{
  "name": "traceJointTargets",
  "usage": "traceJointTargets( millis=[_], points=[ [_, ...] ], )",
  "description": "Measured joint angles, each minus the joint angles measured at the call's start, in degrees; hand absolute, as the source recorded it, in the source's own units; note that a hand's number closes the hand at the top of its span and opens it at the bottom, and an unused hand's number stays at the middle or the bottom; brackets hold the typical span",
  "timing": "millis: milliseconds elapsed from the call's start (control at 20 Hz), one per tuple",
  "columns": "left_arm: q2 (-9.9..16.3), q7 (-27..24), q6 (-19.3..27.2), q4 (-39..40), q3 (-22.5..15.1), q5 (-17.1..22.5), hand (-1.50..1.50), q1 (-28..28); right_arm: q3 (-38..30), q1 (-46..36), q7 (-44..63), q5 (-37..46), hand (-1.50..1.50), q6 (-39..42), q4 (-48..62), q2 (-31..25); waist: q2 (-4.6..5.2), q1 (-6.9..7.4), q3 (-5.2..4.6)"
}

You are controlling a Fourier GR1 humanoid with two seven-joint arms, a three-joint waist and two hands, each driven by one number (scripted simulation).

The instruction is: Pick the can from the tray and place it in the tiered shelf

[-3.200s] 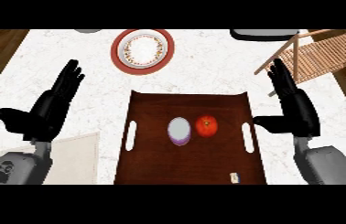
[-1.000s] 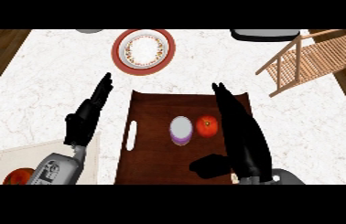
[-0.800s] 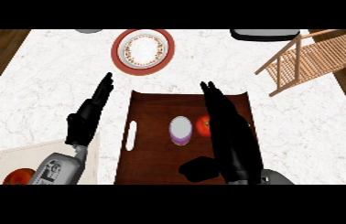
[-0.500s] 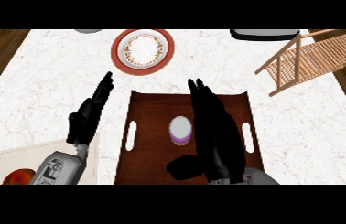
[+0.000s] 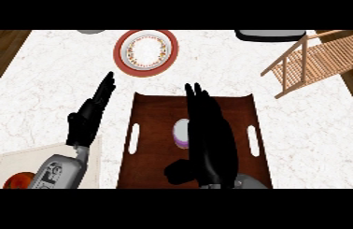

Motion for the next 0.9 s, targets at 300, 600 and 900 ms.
traceJointTargets(
  millis=[300,600,900],
  points=[
    [-0.5,0.5,-0.5,0.9,0.9,-0.4,0.00,-1.2,0.0,-0.4,-0.5,0.2,-1.50,-0.5,3.2,0.5,0.10,0.09,0.00],
    [-1.5,-0.5,-0.7,0.6,0.7,-1.2,0.00,0.0,0.6,-0.4,-0.9,0.4,-1.50,-1.9,7.1,0.7,0.14,0.30,0.01],
    [-1.4,-0.6,-1.6,1.7,1.9,-1.5,0.00,-0.7,1.2,0.4,-0.4,0.2,-1.50,-2.1,6.8,0.6,0.11,0.07,0.01]
  ],
)
